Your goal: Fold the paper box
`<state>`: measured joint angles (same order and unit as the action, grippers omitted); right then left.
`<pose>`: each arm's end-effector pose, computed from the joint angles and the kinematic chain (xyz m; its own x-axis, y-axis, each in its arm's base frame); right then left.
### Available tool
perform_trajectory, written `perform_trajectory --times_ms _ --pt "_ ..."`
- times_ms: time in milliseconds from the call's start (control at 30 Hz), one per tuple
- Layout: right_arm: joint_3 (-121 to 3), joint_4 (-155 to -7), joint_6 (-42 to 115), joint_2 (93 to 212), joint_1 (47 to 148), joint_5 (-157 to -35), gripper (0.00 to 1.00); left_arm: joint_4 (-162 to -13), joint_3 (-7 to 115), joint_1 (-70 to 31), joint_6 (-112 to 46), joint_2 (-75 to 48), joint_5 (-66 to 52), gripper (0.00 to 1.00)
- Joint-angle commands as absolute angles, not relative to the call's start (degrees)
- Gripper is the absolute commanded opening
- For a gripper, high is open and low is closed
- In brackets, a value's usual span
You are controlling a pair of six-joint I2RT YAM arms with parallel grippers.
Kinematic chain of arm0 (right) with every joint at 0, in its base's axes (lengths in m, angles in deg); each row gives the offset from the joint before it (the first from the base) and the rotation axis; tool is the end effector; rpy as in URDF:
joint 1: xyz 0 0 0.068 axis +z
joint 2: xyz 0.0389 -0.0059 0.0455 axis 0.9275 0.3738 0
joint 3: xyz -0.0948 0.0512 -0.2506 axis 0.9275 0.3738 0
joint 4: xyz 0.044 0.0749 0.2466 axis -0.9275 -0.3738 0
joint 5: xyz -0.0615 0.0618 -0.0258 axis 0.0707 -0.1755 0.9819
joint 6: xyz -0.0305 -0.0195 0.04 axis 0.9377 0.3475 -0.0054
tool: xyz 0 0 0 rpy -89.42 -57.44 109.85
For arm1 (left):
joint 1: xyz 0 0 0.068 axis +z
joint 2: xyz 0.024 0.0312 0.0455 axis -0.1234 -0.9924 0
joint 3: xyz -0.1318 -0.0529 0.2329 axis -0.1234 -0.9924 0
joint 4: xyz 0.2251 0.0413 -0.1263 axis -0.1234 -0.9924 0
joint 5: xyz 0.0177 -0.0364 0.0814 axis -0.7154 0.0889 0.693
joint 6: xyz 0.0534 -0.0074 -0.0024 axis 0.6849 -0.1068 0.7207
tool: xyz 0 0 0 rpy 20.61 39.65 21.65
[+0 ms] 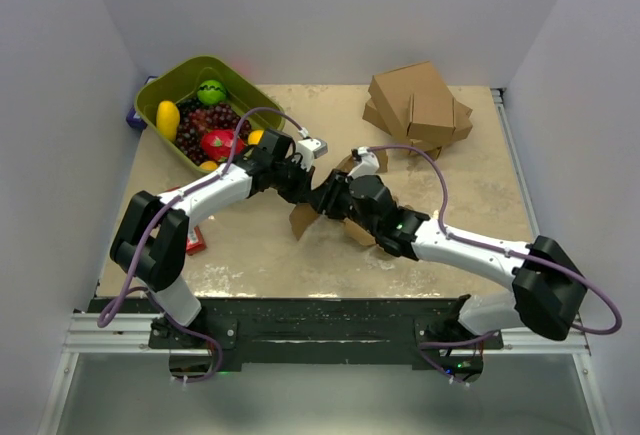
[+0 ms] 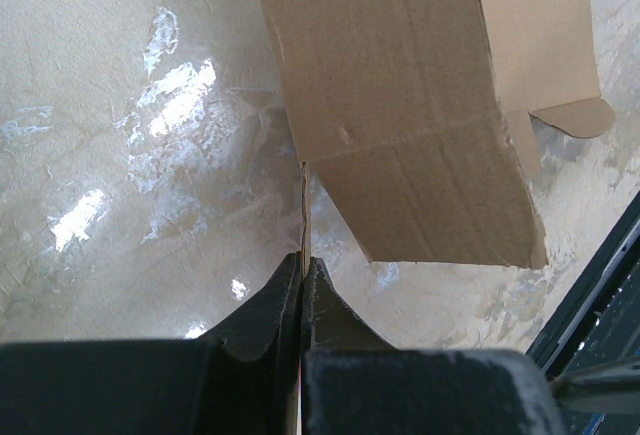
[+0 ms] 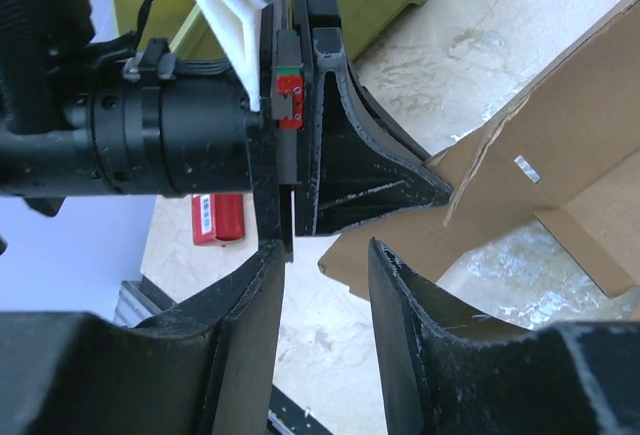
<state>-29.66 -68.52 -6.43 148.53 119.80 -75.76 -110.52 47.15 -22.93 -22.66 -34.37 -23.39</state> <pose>0.1948 0.2344 0.2638 -0.6134 0.4276 -0.6640 -0.2625 0.6826 0.6820 0.3006 -0.1908 0.2176 -0.6896 0.3815 -0.6156 0.6677 0.6640 -0.3366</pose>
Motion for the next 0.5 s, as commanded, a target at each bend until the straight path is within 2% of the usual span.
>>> perform_trajectory --times_ms 0,467 --pt "-33.8 -66.2 -4.6 149.8 119.8 -71.1 0.44 -109.7 48.3 -22.7 -23.0 -32.6 -23.8 0.00" --pt "-33.0 -68.3 -1.9 152.7 114.6 -68.7 0.46 -109.9 48.1 -22.7 -22.2 -32.2 -24.0 0.00"
